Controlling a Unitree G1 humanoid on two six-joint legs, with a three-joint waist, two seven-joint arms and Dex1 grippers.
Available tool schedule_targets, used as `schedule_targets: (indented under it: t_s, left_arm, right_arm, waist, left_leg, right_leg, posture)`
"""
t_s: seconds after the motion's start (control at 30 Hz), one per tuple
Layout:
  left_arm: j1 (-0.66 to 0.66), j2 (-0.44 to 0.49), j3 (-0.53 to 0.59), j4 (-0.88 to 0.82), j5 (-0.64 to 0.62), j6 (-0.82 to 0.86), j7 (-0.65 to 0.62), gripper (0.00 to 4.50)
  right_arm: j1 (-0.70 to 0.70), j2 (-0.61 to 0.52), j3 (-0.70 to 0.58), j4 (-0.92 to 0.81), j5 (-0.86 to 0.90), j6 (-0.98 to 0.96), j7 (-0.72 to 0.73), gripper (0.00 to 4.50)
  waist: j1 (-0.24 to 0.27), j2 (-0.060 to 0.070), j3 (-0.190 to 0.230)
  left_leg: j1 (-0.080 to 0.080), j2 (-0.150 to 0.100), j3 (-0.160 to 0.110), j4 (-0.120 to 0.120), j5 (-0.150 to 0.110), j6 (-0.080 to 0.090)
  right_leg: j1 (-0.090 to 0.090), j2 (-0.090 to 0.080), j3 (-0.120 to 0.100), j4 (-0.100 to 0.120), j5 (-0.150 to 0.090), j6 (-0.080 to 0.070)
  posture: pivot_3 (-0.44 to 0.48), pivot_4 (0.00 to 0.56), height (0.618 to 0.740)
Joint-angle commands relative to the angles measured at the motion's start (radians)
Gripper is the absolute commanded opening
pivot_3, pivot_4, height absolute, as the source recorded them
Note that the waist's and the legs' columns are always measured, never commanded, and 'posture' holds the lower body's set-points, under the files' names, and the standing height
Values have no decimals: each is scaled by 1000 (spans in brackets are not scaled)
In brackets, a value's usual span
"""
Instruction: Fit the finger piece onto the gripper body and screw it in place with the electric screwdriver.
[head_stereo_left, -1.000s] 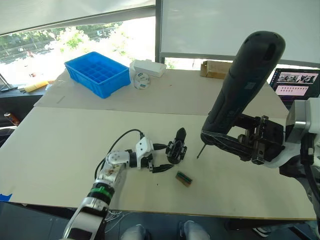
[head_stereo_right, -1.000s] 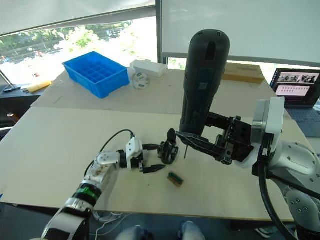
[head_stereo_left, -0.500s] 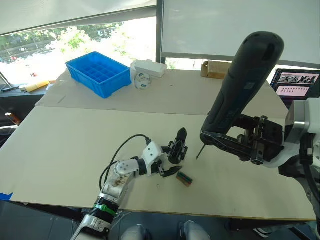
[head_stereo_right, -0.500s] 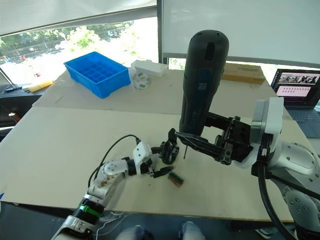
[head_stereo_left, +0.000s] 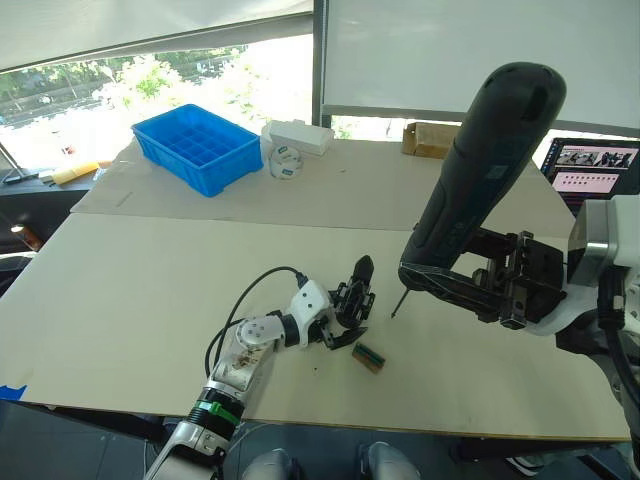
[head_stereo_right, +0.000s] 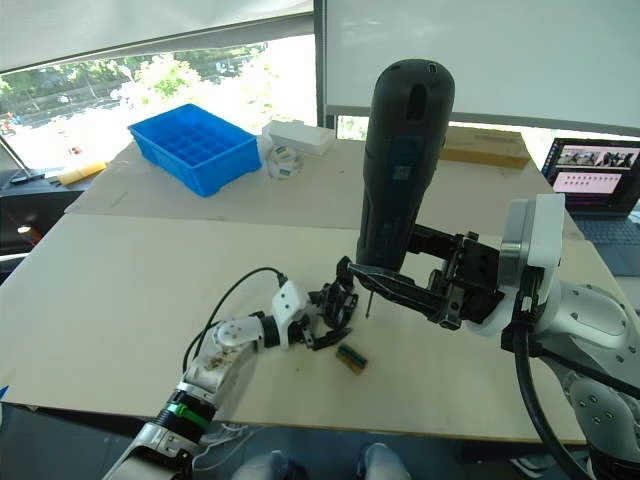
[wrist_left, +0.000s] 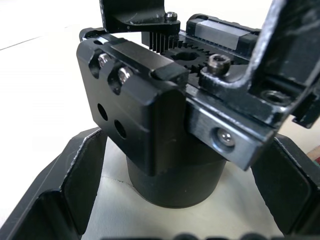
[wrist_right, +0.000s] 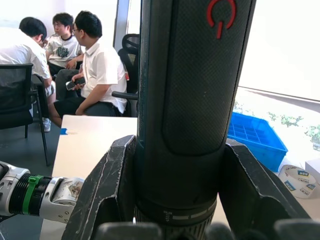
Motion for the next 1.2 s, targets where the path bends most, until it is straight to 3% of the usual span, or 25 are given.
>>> schedule_targets:
  t_s: [0.03,0.17,0.4,0.8,1.2]
  left_arm:
    - [0,6,-16,16,4,3,-13,3926]
    - [11,20,-22,17,6,9,-26,2287]
    - [11,30,-30,16,-4,16,-59,2312]
    - [-3,32,-32,41,-10,23,-71,2312]
    - [23,31,-37,27,-16,37,-73,2312]
  right_arm:
    - [-18,1,-26,-17,10,-18,-4,1903]
    - [-16,-3,-34,-17,13,-17,-2,1903]
    - [-69,-24,-39,17,40,-3,4,1903]
    - [-413,64,107,151,123,93,-93,1903]
    - [-476,179,218,193,8,93,-72,1903]
  waist:
    - [0,0,0]
    - [-1,0,0]
    - [-4,0,0]
    - [-2,0,0]
    - [-5,1,0]
  left_leg:
    - [0,0,0,0,0,0]
    - [0,0,0,0,0,0]
    - [1,0,0,0,0,0]
    - [1,1,0,-1,0,0]
    - [1,0,1,-1,0,0]
  right_leg:
    - [0,0,0,0,0,0]
    - [0,0,0,0,0,0]
    - [0,0,0,0,0,0]
    - [0,-2,0,0,0,-1]
    - [0,0,-1,1,0,0]
  posture:
    - [0,150,740]
    - [0,150,740]
    - [0,150,740]
    - [0,150,740]
    - [0,150,740]
